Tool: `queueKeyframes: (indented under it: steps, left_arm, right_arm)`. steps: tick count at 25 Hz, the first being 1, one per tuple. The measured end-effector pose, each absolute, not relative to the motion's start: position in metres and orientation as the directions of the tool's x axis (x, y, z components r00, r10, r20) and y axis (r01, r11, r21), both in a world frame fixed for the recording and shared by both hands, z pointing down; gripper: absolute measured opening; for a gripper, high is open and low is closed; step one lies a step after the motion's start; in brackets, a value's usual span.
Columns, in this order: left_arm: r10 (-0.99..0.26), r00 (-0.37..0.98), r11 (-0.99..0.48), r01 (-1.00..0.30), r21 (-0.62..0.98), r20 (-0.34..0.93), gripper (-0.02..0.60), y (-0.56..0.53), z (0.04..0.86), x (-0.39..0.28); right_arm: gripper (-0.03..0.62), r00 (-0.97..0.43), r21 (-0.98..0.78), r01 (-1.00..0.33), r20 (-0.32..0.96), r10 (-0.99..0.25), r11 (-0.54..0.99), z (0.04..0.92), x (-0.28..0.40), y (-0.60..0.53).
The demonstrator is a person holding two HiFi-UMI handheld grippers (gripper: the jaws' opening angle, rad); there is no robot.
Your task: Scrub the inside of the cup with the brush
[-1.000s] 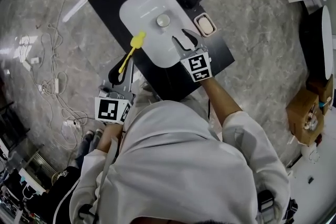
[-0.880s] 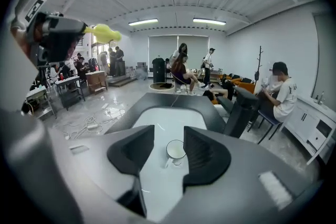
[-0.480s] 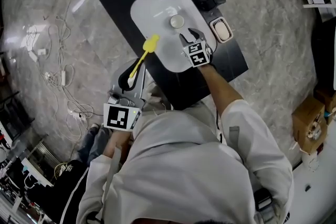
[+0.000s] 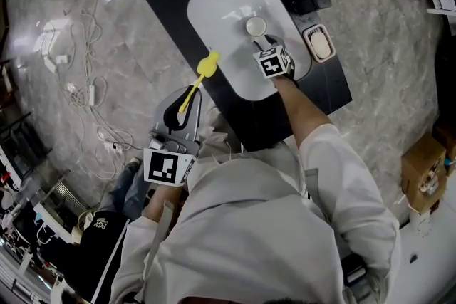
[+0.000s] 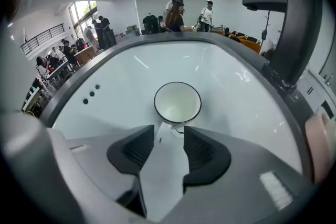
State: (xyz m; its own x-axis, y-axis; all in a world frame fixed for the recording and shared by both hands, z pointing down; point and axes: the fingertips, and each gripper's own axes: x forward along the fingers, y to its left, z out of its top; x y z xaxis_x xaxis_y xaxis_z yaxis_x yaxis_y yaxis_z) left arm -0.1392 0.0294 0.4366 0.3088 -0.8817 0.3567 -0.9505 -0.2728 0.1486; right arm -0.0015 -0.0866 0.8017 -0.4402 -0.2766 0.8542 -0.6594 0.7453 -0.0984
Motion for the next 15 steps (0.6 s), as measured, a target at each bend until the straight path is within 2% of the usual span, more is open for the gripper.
queueKeyframes:
  steps: [6, 11, 13, 15]
  left_arm:
    - [-0.87, 0.303, -0.264, -0.952, 0.152, 0.388, 0.037, 0.026, 0.455, -0.145]
    - [-0.856, 0.299, -0.256, -0.954, 0.159, 0.421, 0.037, 0.028, 0.467, -0.15]
    - [-0.853, 0.298, -0.253, -0.954, 0.159, 0.429, 0.037, 0.028, 0.471, -0.152]
    - [-0.848, 0.299, -0.253, -0.954, 0.162, 0.437, 0.037, 0.029, 0.475, -0.153]
  right_arm:
    - [0.173, -0.438, -0.134, -0.681, 0.862, -0.254, 0.72, 0.829, -0.011, -0.092]
    - [0.142, -0.42, -0.138, -0.714, 0.868, -0.263, 0.686, 0.844, -0.013, -0.095]
    - [0.12, -0.416, -0.129, -0.727, 0.864, -0.283, 0.674, 0.846, -0.012, -0.099]
    - [0.067, -0.41, -0.114, -0.736, 0.86, -0.305, 0.667, 0.848, -0.009, -0.102]
